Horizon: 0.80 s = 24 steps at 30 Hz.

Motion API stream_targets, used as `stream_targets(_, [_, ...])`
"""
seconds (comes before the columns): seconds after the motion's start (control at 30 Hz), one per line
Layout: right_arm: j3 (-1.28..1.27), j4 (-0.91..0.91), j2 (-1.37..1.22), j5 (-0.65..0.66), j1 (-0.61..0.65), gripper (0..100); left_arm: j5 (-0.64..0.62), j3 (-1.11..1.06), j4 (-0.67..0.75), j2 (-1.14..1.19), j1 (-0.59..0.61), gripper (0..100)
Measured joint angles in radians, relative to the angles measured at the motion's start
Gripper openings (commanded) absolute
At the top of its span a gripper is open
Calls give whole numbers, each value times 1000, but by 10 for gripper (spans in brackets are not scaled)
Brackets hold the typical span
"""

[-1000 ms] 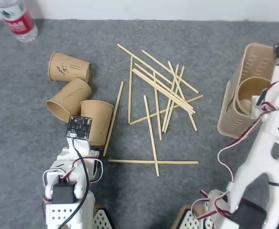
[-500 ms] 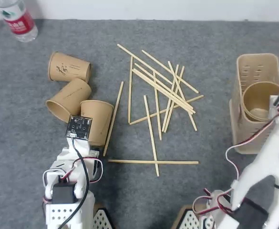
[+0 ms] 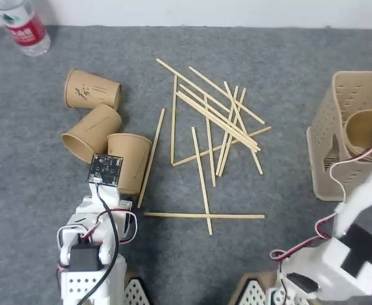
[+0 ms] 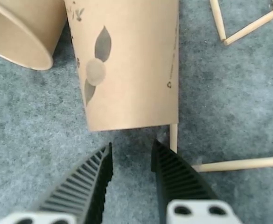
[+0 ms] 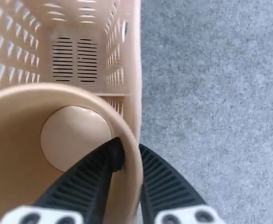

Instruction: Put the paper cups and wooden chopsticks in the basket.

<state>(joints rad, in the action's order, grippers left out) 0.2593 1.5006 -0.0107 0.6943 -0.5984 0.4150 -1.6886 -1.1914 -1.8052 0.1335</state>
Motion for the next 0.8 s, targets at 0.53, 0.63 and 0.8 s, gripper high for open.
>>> stream_targets(0.53, [0, 2, 279, -52, 20, 227, 0, 0, 0, 0, 0, 130])
stream_targets(0.63, [0, 14, 359, -52, 58, 227, 0, 0, 0, 0, 0, 130])
stream_targets(0.8, [2, 137, 453, -52, 241, 227, 0, 0, 0, 0, 0, 130])
